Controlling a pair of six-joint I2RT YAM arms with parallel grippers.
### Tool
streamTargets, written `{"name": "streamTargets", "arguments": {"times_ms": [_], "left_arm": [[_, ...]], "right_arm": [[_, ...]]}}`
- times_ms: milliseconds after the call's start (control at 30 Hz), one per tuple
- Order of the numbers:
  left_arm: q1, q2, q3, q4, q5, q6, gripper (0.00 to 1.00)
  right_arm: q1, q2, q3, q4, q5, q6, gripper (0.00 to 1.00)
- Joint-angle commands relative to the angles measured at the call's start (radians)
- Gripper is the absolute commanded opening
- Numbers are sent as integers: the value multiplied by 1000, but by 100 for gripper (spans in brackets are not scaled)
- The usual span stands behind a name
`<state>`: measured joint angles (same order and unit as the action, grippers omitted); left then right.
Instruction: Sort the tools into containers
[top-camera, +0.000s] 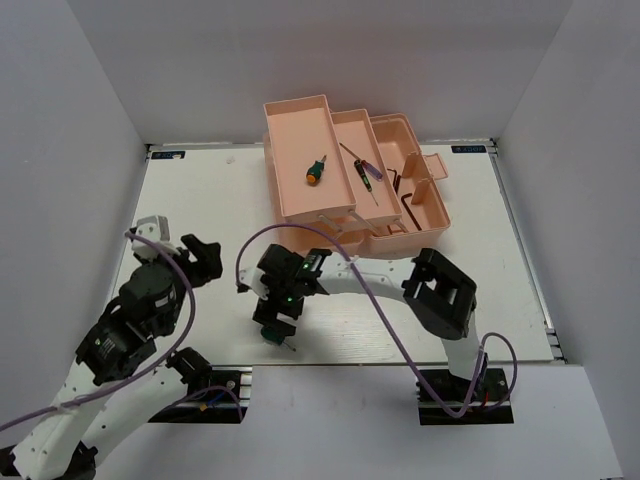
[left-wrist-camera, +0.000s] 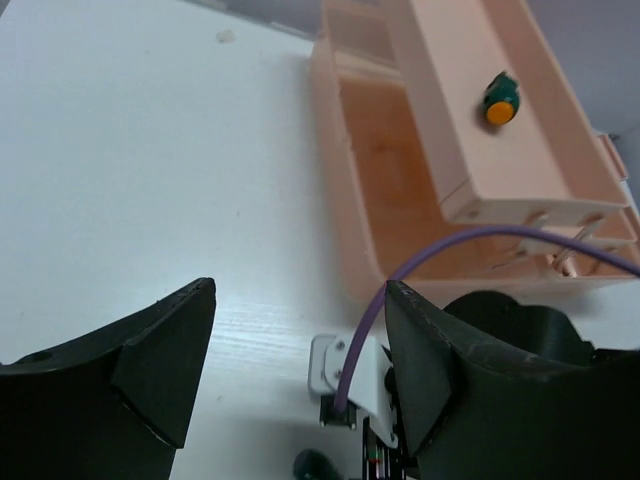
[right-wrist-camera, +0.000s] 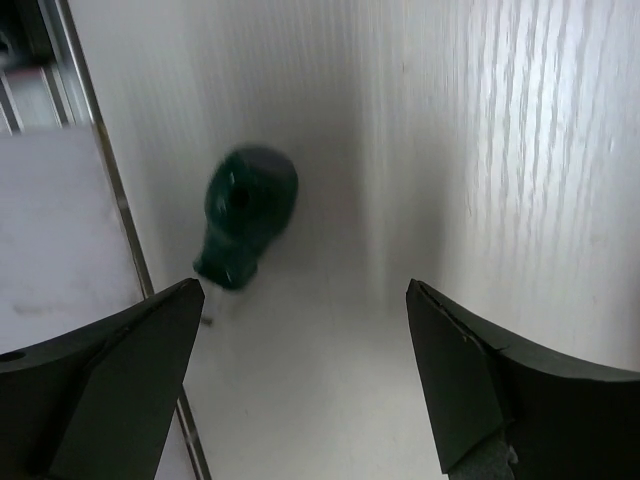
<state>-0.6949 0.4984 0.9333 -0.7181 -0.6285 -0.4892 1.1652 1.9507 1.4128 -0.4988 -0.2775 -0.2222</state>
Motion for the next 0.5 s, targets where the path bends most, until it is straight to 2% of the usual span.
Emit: {"name": "streamTargets", "arguments": {"times_ms": [0, 167, 467], "left_arm": [[3, -101, -36, -129, -51, -48, 79], [3, -210, -90, -138, -51, -48, 79], [3, -273, -166, -129, -42, -48, 79]], "right_arm": [[34, 43, 123, -32, 46, 121, 88], [85, 108, 207, -64, 87, 172, 85], [163, 175, 180, -80, 343, 164, 78]]}}
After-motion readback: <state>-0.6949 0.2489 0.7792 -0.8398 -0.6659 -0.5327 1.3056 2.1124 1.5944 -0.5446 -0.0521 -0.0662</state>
